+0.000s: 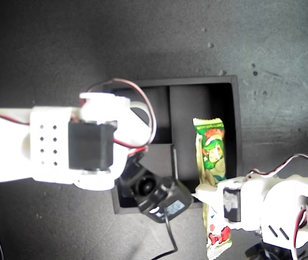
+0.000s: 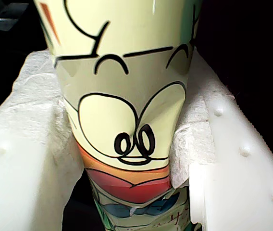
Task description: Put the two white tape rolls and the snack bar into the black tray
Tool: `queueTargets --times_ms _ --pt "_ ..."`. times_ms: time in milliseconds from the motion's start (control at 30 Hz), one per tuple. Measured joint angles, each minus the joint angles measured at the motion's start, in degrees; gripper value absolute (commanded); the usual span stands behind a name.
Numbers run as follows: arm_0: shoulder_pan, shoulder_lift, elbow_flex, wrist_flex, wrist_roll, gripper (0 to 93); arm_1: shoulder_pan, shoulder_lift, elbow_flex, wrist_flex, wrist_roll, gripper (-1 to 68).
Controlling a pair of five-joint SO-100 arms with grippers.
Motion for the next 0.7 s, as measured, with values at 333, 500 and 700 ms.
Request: queueTargets --times_ms 333,500,700 --pt "-2.5 -8.3 -14.4 4.0 1.8 0.2 -0.2 -0.1 0.3 0.2 0.0 -0.1" --pt "-3.3 -8.3 -13.5 4.0 1.9 0.7 -0.2 -0.2 1.0 0.2 0.0 2.7" --pt "-3.3 -8.3 -11.6 4.0 1.9 14.2 -0.2 -0.2 2.0 1.3 0.0 18.9"
